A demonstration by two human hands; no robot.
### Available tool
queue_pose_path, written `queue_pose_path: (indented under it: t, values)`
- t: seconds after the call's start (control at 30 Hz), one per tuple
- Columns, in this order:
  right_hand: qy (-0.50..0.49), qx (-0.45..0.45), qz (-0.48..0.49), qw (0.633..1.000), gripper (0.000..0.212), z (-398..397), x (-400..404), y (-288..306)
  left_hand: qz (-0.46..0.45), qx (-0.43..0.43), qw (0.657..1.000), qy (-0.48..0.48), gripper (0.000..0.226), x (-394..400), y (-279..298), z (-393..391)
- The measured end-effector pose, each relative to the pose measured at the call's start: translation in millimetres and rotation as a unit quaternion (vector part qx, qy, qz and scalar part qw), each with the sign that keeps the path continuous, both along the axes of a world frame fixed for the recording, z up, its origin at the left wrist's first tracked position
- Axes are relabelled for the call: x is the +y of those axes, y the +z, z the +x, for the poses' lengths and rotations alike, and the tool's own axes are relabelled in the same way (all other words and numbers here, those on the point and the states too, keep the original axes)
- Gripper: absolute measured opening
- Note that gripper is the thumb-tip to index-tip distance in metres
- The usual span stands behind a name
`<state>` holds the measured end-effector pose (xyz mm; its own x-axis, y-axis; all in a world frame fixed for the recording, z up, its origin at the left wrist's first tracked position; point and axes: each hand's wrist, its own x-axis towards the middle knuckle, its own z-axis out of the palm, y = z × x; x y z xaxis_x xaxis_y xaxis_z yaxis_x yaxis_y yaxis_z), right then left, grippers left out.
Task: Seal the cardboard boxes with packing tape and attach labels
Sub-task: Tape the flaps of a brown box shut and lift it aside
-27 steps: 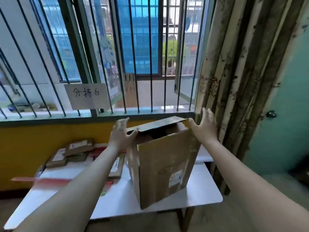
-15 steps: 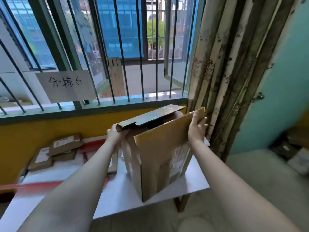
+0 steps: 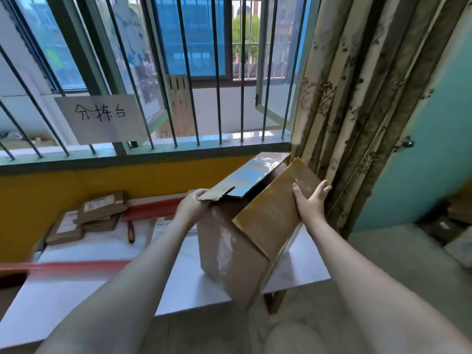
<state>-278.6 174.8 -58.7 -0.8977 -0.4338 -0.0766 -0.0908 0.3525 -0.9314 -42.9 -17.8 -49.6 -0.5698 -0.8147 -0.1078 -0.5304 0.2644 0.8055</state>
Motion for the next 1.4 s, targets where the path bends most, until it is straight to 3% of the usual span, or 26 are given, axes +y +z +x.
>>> queue_pose_path:
  t: [0.13, 0.3, 0.4, 0.47, 0.6, 0.87, 1.07, 1.2, 1.4]
  values:
    - [-0.054, -0.126, -0.122, 0.983, 0.092, 14, 12, -16, 0.015, -0.002, 0.999, -0.03, 0.066, 13, 3, 1]
    - [-0.077, -0.299, -0.313, 0.898, 0.056, 36, 24, -41, 0.043, 0.059, 0.997, -0.024, 0.046, 30, 3, -2]
    - [-0.055, -0.345, -0.328, 0.878, 0.07, 38, 33, -42, 0.034, 0.062, 0.997, -0.04, 0.024, 35, 2, -9]
    - [-0.045, -0.349, -0.319, 0.88, 0.072, 33, 38, -41, 0.016, 0.052, 0.997, -0.057, 0.025, 36, 5, -17]
    - [-0.06, -0.337, -0.329, 0.88, 0.052, 29, 51, -22, 0.006, 0.075, 0.995, -0.061, 0.044, 43, 20, -34]
    - [-0.086, -0.29, -0.327, 0.895, 0.038, 7, 114, 7, -0.028, 0.097, 0.976, -0.193, 0.05, 83, 51, -75]
    - [-0.139, -0.265, -0.364, 0.882, 0.033, -8, 181, 23, 0.086, 0.083, 0.948, -0.296, 0.1, 122, 53, -111]
    - [-0.181, -0.23, -0.375, 0.88, 0.033, -14, 236, 34, 0.209, 0.103, 0.921, -0.312, 0.094, 165, 56, -150]
    - [-0.23, -0.189, -0.364, 0.882, 0.034, -21, 345, 50, 0.259, 0.145, 0.857, -0.421, 0.065, 258, 66, -208]
